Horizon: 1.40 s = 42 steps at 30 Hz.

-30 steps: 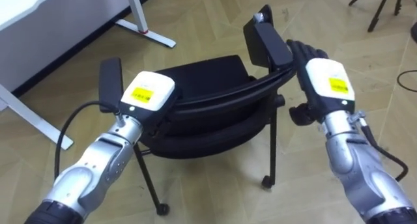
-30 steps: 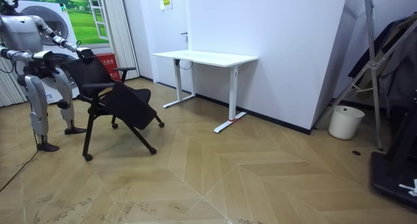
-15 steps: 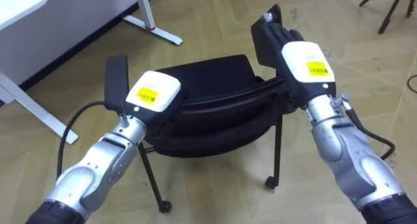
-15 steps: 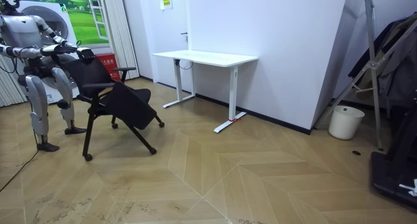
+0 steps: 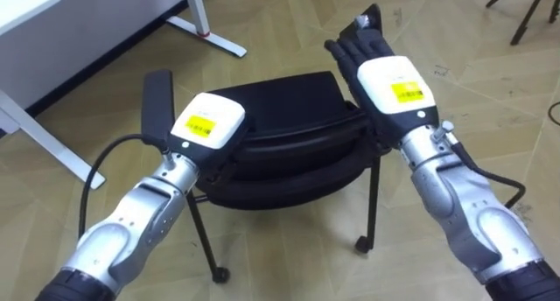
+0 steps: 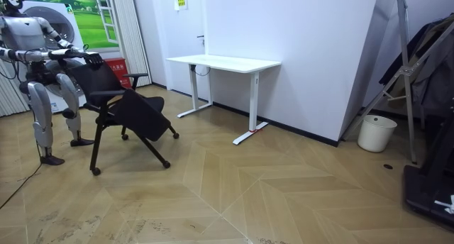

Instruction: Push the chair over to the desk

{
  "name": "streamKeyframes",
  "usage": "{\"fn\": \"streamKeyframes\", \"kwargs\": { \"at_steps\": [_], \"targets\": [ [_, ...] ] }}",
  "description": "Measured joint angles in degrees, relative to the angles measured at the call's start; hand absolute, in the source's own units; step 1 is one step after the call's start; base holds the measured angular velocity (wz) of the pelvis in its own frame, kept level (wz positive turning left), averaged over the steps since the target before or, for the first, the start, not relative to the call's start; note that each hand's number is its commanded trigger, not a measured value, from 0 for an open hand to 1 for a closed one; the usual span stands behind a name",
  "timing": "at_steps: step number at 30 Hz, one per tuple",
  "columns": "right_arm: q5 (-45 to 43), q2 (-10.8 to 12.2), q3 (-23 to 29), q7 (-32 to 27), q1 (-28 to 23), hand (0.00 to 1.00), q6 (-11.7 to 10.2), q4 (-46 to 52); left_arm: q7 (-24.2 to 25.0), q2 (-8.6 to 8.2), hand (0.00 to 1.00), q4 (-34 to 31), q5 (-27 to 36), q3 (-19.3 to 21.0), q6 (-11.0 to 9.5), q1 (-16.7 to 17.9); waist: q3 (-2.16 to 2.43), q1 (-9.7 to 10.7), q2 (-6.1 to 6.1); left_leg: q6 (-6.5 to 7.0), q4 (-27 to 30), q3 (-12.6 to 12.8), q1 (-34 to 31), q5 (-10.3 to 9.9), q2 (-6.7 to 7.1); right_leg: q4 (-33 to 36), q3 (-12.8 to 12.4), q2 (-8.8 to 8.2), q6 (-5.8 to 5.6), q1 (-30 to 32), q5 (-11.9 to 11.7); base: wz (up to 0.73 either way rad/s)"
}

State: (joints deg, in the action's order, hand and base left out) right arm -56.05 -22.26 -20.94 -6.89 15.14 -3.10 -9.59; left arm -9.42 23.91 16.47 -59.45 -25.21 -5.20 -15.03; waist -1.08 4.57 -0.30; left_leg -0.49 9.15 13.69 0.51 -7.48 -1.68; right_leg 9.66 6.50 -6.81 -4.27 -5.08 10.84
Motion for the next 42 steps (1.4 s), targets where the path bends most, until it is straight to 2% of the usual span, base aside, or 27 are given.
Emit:
{"fn": "streamKeyframes", "kwargs": {
  "at_steps": [4,9,15,17,22,27,30,31,32,33,42],
  "targets": [
    [0.0,-0.1,-2.5,2.2,0.0,0.0,0.0,0.0,-0.2,0.14,1.0,0.0,-0.3,-0.8,0.0,-0.5,0.05,-0.2,-1.21,0.0,0.0,-0.4,0.1,0.0,0.04,0.1,0.1,0.0,0.0,-0.4,0.0,0.06],
    [-0.2,-0.4,-3.9,3.2,0.0,0.0,-0.7,-2.2,-0.5,0.27,1.0,0.5,-0.6,-2.4,-0.2,-1.4,-0.02,-0.4,-1.86,0.0,-0.1,-1.5,0.7,0.0,0.14,0.1,1.6,-0.03,0.0,-1.3,0.0,0.1],
    [-0.6,-0.4,-4.6,3.9,0.6,0.0,-2.9,-9.1,-0.5,0.21,1.0,0.5,-0.8,-3.1,-2.0,-1.9,-0.12,-1.1,-1.79,0.0,-0.1,-3.2,0.9,0.0,0.08,0.9,2.5,0.13,-0.01,-1.2,0.0,0.08],
    [-1.2,-0.9,-4.1,3.7,0.6,0.0,-3.9,-9.3,-0.5,0.56,1.0,0.4,-0.8,-3.0,-2.9,-2.0,-0.15,-1.8,-1.87,0.01,0.0,-3.2,0.8,0.0,0.03,0.7,2.4,0.14,-0.02,-1.4,0.0,-0.05],
    [-1.3,-1.8,-4.4,1.2,2.3,0.0,-7.1,-12.8,-0.4,1.25,1.0,1.1,-0.7,-3.0,-4.1,-2.9,-0.29,-1.8,-1.9,-0.01,0.0,-3.5,0.9,0.0,0.15,-0.1,3.4,0.09,0.01,-2.1,0.0,0.01],
    [-3.0,-1.8,-4.8,-3.5,3.1,0.0,-8.1,-16.6,-1.1,1.22,1.0,2.6,-0.6,-3.1,-5.8,-3.6,-0.47,-1.9,-1.62,-0.01,0.0,-4.5,1.1,0.0,0.21,-0.1,4.9,0.1,0.01,-2.7,0.0,0.07],
    [-3.0,-1.8,-4.9,-5.8,3.1,0.0,-8.4,-17.7,-1.3,1.16,1.0,3.5,0.3,-3.2,-6.4,-4.0,-0.83,-1.9,-1.01,-0.01,0.0,-4.9,1.4,0.0,0.22,0.0,5.2,0.12,0.01,-3.1,0.0,0.04],
    [-3.0,-1.8,-4.9,-6.4,3.1,0.29,-8.4,-17.8,-1.5,1.15,1.0,3.5,0.4,-3.2,-6.4,-4.1,-0.92,-1.9,-0.82,-0.01,0.0,-4.9,1.4,0.0,0.24,-0.1,5.2,0.12,0.01,-3.2,0.0,0.0],
    [-3.0,-1.8,-4.9,-6.8,3.2,0.49,-8.4,-17.9,-1.6,1.15,1.0,3.5,0.4,-3.2,-6.4,-4.1,-0.96,-1.8,-0.74,-0.01,0.0,-4.8,1.3,0.0,0.27,-0.2,5.1,0.12,0.01,-3.2,0.0,0.0],
    [-3.1,-1.8,-4.9,-7.3,3.3,1.0,-8.4,-18.1,-1.7,1.15,1.0,3.5,0.4,-3.2,-6.4,-4.2,-0.95,-1.8,-0.62,-0.01,0.0,-4.6,1.2,0.0,0.29,-0.4,5.1,0.12,0.01,-3.2,0.0,0.0],
    [-3.5,-1.7,-5.5,-8.6,3.9,1.0,-8.4,-19.7,-1.7,1.09,1.0,4.0,0.6,-3.5,-6.7,-4.2,-0.87,-1.9,-0.51,-0.01,0.0,-5.0,1.9,0.0,0.35,-1.0,5.2,0.12,0.01,-4.4,0.0,0.0]
  ]
}}
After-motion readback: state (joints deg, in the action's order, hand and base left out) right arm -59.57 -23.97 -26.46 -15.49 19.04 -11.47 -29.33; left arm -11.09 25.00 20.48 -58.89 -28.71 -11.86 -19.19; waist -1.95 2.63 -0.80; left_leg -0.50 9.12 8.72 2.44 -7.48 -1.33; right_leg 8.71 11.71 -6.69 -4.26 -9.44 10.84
